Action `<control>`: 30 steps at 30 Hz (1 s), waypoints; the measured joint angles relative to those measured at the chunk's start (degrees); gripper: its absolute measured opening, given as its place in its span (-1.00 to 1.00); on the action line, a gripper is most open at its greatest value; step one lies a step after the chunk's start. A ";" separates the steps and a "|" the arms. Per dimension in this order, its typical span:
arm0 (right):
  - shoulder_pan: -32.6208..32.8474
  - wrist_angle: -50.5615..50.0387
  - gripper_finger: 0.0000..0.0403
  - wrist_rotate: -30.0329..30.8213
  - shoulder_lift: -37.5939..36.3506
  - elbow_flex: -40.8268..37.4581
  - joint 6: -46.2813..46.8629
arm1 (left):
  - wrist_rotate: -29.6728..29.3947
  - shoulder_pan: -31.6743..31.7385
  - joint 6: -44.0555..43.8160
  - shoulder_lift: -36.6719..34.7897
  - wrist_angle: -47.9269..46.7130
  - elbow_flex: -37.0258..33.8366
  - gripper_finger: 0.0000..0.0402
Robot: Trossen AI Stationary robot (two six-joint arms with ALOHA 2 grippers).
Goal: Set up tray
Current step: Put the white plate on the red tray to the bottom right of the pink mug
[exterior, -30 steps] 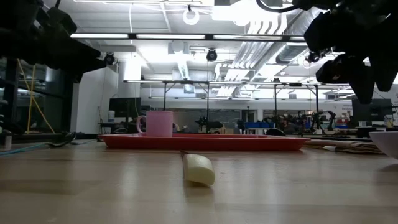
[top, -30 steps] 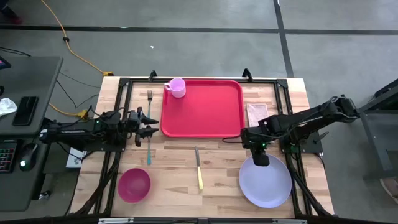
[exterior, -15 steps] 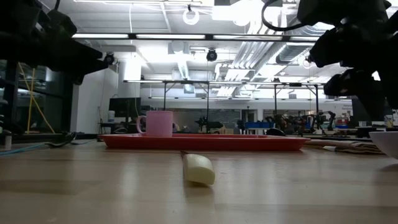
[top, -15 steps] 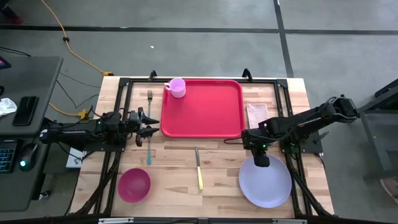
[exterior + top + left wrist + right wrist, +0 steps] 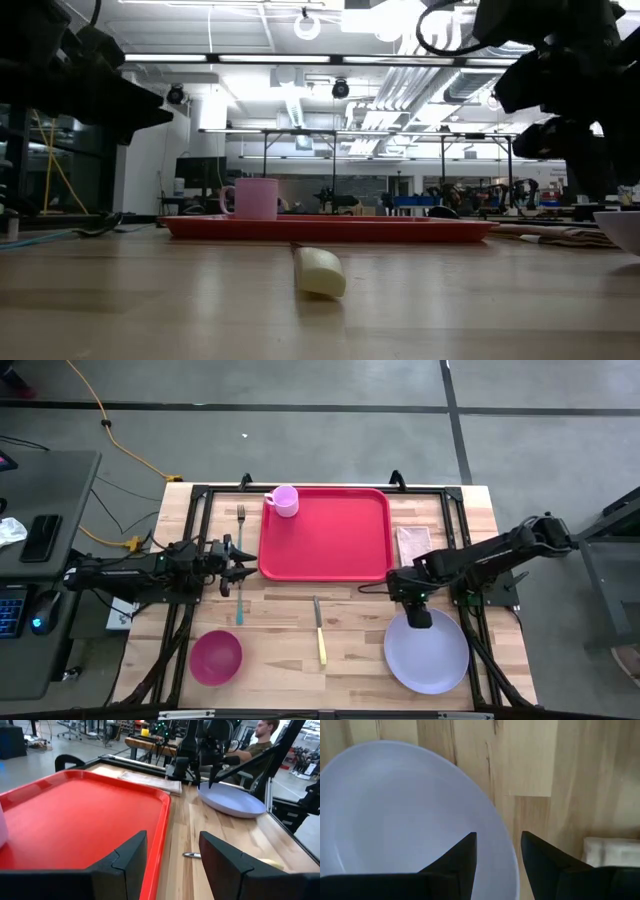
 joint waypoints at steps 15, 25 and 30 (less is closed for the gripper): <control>0.79 2.09 -0.34 0.81 8.59 0.02 -4.93 | -0.02 0.00 0.00 -0.02 0.22 0.00 0.05; 0.79 2.26 -0.51 2.57 9.10 0.02 -5.04 | 0.00 0.00 -0.48 -0.02 0.20 0.01 0.05; 0.79 2.43 -0.73 2.13 9.10 0.02 -5.00 | 0.00 0.00 -0.48 -0.02 0.12 0.02 0.05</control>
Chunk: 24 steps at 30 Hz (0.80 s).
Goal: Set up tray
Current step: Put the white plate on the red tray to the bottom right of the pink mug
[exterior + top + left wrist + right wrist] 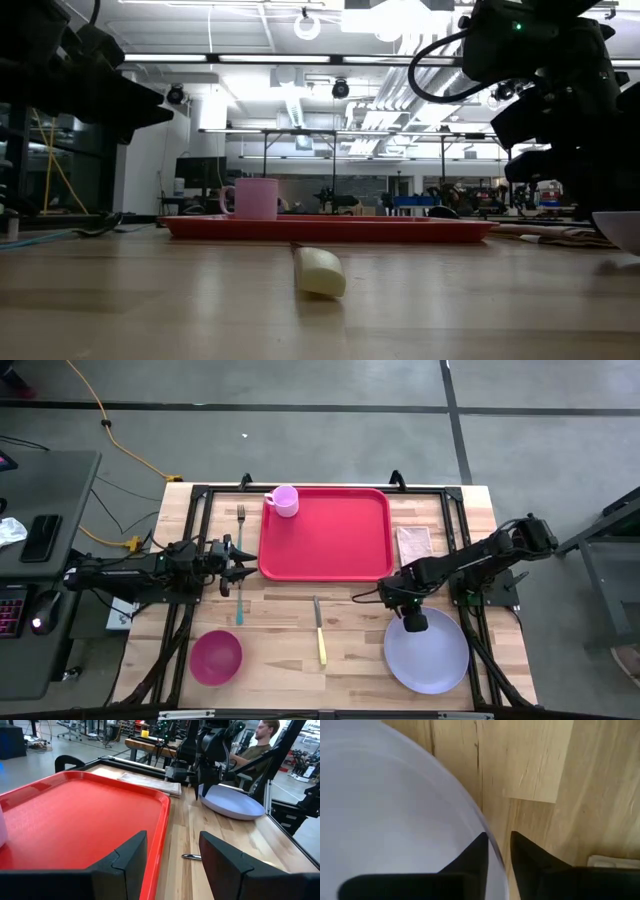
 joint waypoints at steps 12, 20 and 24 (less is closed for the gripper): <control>0.00 0.04 -0.99 -0.39 0.00 0.02 4.08 | 0.00 0.00 -0.44 0.00 -0.62 0.00 0.05; -0.02 -0.28 -1.00 -2.33 0.00 0.02 6.86 | -0.02 0.00 -0.85 0.00 -0.59 0.00 0.05; -0.02 -0.29 -1.00 -4.53 -0.13 0.02 8.17 | -0.02 0.00 -0.85 0.00 -0.57 0.00 0.05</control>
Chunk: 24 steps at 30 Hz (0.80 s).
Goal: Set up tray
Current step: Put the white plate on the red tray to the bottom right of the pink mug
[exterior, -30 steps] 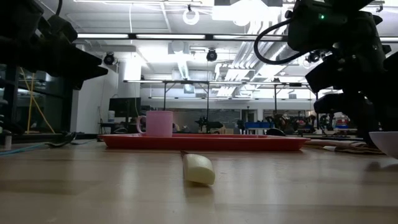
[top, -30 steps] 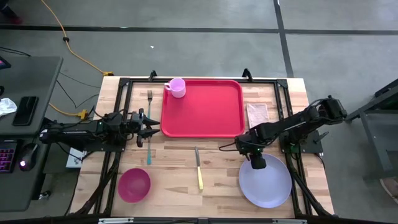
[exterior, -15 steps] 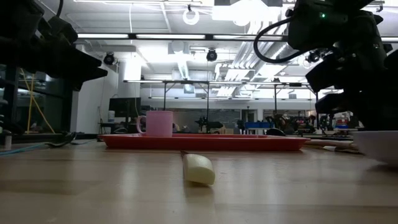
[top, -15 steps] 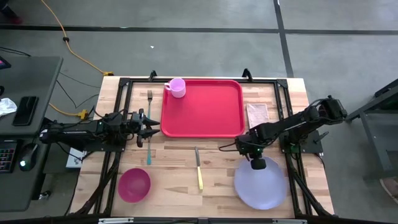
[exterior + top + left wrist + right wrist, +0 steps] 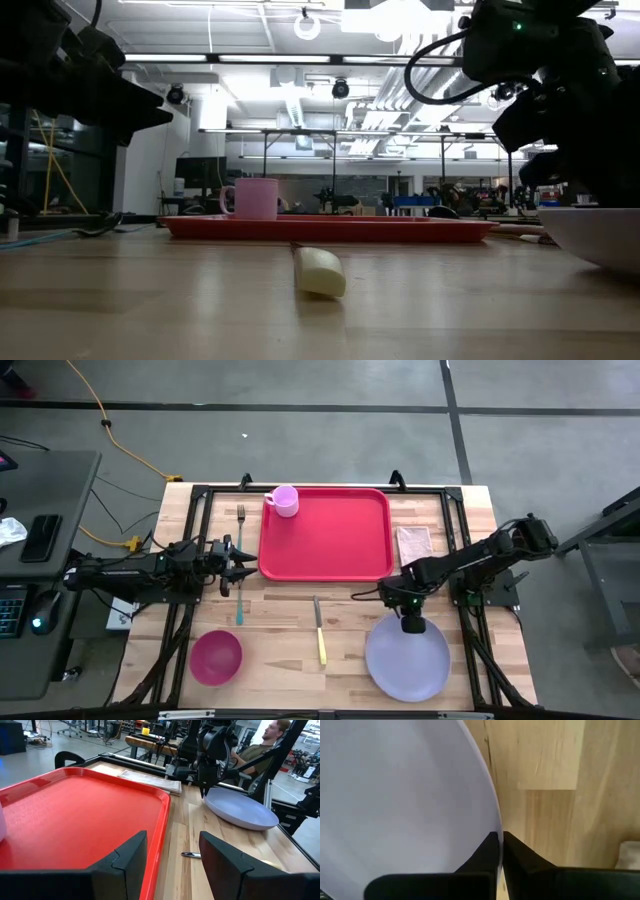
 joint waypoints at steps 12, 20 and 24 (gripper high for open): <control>-0.20 -3.63 -1.00 -4.44 -3.06 6.34 2.24 | 0.00 0.00 -0.26 -0.02 0.61 0.02 0.05; -1.98 -5.62 -1.00 -9.90 -3.06 8.53 3.05 | 0.00 0.02 -1.09 -0.02 0.61 0.02 0.05; -4.17 -6.02 -1.00 -10.08 -3.06 10.90 3.82 | 0.04 0.01 -1.09 -0.02 0.60 0.02 0.05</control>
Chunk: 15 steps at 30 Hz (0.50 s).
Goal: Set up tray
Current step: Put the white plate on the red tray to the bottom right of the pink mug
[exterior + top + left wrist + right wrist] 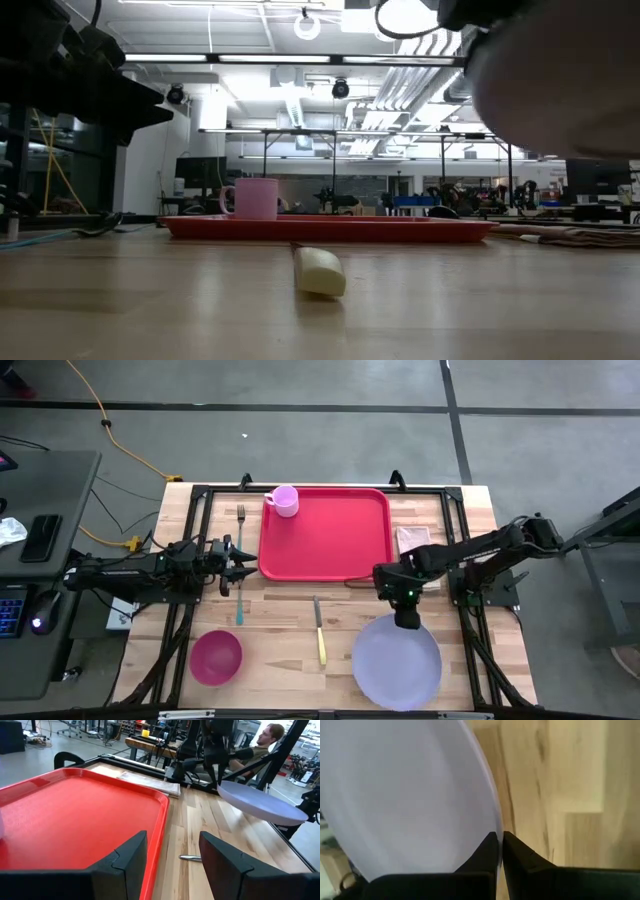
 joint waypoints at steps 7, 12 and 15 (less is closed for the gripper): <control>-5.32 -0.10 -1.00 2.50 0.00 6.00 2.65 | 0.11 0.01 0.74 0.00 -0.14 0.00 0.05; -10.25 -0.28 -1.00 4.10 0.02 9.81 4.44 | 0.11 0.01 1.02 0.00 -0.17 0.00 0.05; -13.61 -0.22 -1.00 4.33 0.13 11.30 4.75 | 0.11 -0.01 1.09 0.00 -0.19 0.00 0.05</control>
